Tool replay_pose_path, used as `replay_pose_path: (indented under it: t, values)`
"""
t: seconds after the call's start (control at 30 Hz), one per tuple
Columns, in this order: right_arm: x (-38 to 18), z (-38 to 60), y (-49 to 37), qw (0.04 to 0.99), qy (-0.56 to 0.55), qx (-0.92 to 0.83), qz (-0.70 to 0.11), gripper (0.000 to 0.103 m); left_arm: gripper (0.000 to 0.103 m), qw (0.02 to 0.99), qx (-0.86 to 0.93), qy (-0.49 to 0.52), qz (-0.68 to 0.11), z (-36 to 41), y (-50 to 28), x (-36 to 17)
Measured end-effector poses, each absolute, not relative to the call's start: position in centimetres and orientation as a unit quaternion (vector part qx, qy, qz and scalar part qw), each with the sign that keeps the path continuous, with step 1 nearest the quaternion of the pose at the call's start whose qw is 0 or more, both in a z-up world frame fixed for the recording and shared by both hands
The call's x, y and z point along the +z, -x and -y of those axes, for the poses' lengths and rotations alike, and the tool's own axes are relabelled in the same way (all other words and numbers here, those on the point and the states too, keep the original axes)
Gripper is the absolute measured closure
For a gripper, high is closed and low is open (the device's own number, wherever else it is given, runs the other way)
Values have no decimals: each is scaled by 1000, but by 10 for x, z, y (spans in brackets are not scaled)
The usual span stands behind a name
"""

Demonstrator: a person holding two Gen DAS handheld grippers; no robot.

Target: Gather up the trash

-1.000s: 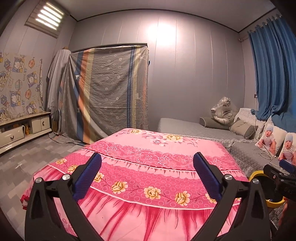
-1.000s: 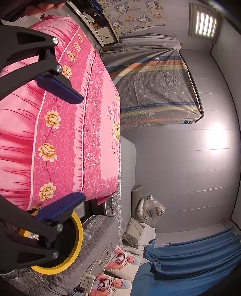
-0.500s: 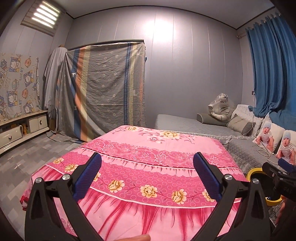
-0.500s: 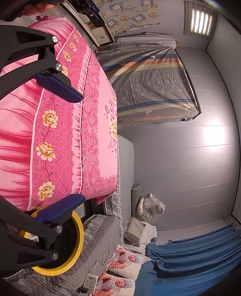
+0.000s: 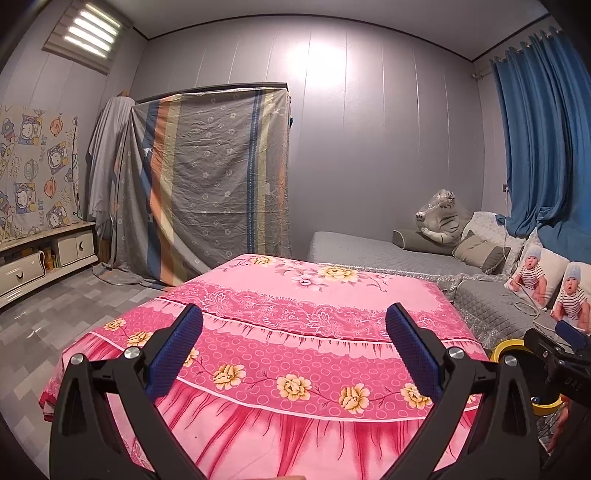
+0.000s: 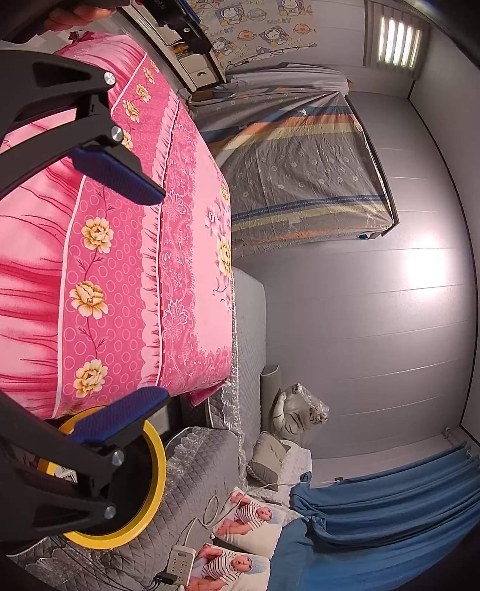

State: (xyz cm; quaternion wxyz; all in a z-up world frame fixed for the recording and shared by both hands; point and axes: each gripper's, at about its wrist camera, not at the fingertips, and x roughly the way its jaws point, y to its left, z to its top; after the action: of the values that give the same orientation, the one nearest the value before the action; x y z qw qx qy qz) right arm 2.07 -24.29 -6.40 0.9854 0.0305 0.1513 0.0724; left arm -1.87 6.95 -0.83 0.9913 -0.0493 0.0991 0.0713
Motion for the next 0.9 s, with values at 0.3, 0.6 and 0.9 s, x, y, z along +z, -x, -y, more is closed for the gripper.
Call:
replay_pose_path:
  t: [0.3, 0.6, 0.9]
  values:
    - [-64, 243, -20, 985, -33, 71, -151, 8, 8, 993, 65, 41, -89, -64, 21, -8]
    - [-63, 242, -19, 985, -34, 71, -152, 8, 8, 994, 64, 26, -89, -56, 19, -5]
    - [-66, 241, -19, 985, -37, 71, -156, 8, 8, 994, 57, 31, -92, -54, 17, -3]
